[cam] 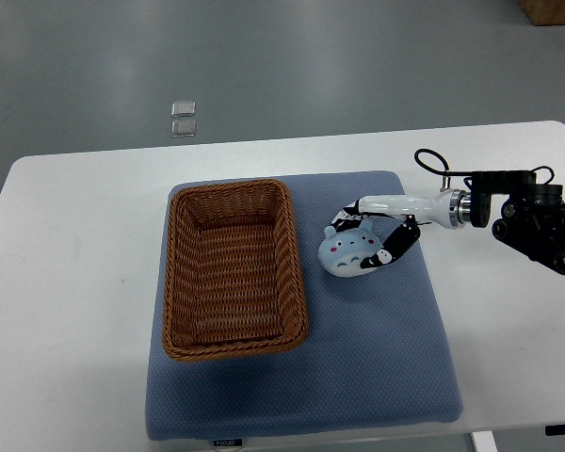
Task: Place blue toy in brown basket
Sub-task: 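Lift the plush toy with the right hand toward the basket, then lower the plush toy into the brown wicker basket with the right hand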
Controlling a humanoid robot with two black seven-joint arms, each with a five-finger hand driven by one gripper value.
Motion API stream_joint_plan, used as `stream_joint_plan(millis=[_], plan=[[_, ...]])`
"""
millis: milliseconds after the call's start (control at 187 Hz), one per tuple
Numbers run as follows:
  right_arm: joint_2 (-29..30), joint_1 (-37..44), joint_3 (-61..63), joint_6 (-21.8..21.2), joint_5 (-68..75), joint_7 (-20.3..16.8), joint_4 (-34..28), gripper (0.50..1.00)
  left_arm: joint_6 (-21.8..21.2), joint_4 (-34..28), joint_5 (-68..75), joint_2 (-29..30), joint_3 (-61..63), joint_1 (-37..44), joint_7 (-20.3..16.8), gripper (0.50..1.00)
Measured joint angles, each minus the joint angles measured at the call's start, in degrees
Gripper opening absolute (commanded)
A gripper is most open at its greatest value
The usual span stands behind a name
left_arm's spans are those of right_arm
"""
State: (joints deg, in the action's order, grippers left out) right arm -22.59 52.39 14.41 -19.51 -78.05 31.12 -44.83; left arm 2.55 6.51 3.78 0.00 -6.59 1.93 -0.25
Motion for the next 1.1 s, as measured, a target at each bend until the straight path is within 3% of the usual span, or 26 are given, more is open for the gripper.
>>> stream_joint_plan(millis=[118, 230, 679, 1102], plan=[[0.0, 0.0, 0.0, 0.0, 0.0, 0.1, 0.0, 0.599, 0.0, 0.0, 0.0, 0.0, 0.0, 0.0, 0.0, 1.0], [0.0, 0.0, 0.0, 0.0, 0.0, 0.3, 0.0, 0.5, 0.0, 0.0, 0.0, 0.0, 0.0, 0.0, 0.0, 1.0], [-1.1, 0.5, 1.8, 1.2, 1.1, 3.8, 0.1, 0.5, 0.0, 0.0, 0.0, 0.0, 0.0, 0.0, 0.0, 1.0], [3.6, 0.8, 6.8, 9.3, 1.4, 3.9, -3.5, 0.5, 0.0, 0.0, 0.0, 0.0, 0.0, 0.0, 0.0, 1.0]])
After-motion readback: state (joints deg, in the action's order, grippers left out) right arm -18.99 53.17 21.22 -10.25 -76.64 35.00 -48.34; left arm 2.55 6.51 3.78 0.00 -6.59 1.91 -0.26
